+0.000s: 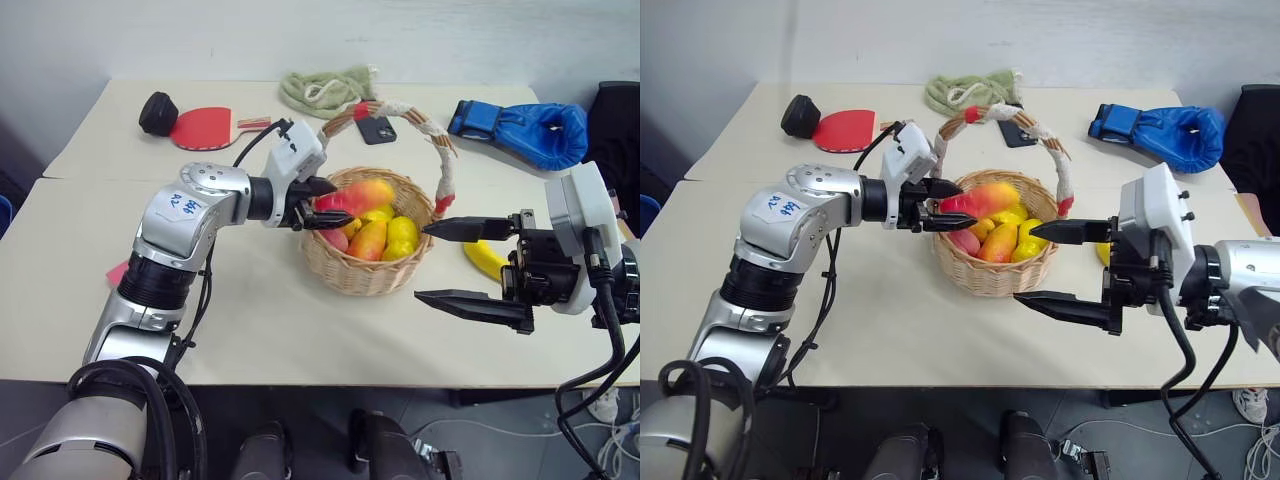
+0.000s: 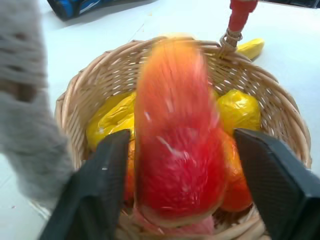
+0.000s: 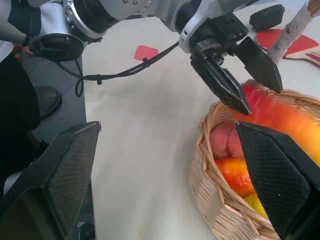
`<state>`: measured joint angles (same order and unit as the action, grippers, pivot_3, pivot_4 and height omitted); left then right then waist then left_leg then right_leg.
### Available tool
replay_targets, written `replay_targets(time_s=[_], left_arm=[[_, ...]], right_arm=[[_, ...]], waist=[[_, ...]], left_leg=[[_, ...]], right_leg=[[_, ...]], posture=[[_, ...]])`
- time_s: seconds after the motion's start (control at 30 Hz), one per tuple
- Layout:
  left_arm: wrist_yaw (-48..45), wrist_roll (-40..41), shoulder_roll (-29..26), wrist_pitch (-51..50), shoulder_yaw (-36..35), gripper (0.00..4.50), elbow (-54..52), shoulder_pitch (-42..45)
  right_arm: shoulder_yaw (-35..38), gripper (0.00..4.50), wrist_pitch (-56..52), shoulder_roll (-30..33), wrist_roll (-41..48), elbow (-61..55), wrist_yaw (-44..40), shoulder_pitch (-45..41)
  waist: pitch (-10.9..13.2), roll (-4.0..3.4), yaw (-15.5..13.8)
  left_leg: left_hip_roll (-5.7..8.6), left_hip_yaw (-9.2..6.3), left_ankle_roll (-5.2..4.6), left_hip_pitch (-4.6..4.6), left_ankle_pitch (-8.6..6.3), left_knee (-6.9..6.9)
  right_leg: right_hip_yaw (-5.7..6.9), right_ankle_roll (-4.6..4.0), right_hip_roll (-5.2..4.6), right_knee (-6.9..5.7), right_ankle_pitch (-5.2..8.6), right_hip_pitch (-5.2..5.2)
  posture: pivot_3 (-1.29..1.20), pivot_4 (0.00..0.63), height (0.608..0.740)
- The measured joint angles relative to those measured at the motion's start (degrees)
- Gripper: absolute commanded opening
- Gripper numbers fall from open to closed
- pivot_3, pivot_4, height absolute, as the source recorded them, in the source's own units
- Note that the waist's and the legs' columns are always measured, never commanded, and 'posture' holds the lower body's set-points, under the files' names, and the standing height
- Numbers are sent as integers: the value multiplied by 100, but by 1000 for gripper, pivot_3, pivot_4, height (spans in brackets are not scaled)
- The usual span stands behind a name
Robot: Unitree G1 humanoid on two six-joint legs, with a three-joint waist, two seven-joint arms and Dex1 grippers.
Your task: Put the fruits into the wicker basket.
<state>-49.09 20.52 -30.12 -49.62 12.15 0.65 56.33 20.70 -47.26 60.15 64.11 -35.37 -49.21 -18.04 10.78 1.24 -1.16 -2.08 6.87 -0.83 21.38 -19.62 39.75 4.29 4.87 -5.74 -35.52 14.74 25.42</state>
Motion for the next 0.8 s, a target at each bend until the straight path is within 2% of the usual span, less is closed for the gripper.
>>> replay_targets(time_s=[0.17,0.3,0.4,0.53,0.63,0.73,0.8], left_arm=[[-341,451,-387,-304,-338,4456,-547,-658],[-579,962,-737,-456,-927,4456,-1089,-1054],[-1526,1578,-1801,-280,-1733,4456,-1726,-1871],[-2164,1955,-2400,-166,-2303,4456,-1805,-2294],[-2371,2136,-2562,-87,-2485,4456,-1795,-2316],[-2386,2228,-2568,-18,-2478,4456,-1750,-2209],[-2325,2268,-2463,6,-2453,4456,-1720,-2079]], right_arm=[[235,4500,-20,-39,-6,-22,218,488],[658,4500,-37,-170,-17,-46,427,1090],[1634,4500,-30,-296,-536,256,401,2214],[2712,4500,137,-477,-1270,1020,107,3267],[3123,4500,471,-479,-1715,1465,-363,3732],[3143,4500,747,-459,-1967,1930,-612,3617],[2887,4500,885,-406,-2108,2113,-703,3363]], waist=[[0,0,-9],[1,1,-15],[0,1,-16],[0,1,-59],[0,-1,-27],[0,-1,22],[-1,-2,70]], left_leg=[[-4,-1,1,0,1,8],[-3,-4,-4,6,-2,20],[-5,2,0,4,-11,16],[8,-6,-16,-3,-15,24],[1,-10,-51,-31,-34,22],[-6,-5,-57,-35,-33,22],[-8,-5,-52,-37,-31,20]], right_leg=[[-1,0,-1,-7,0,0],[-1,0,-4,-9,0,-1],[1,-2,-2,-4,1,-1],[-1,8,-1,11,-5,-23],[-2,15,6,54,-9,-73],[-2,-7,8,78,-23,-84],[-2,5,10,71,-31,-83]], posture=[[0,150,740],[0,150,740],[0,150,740],[0,150,740],[0,150,740],[0,150,740],[0,150,740]])
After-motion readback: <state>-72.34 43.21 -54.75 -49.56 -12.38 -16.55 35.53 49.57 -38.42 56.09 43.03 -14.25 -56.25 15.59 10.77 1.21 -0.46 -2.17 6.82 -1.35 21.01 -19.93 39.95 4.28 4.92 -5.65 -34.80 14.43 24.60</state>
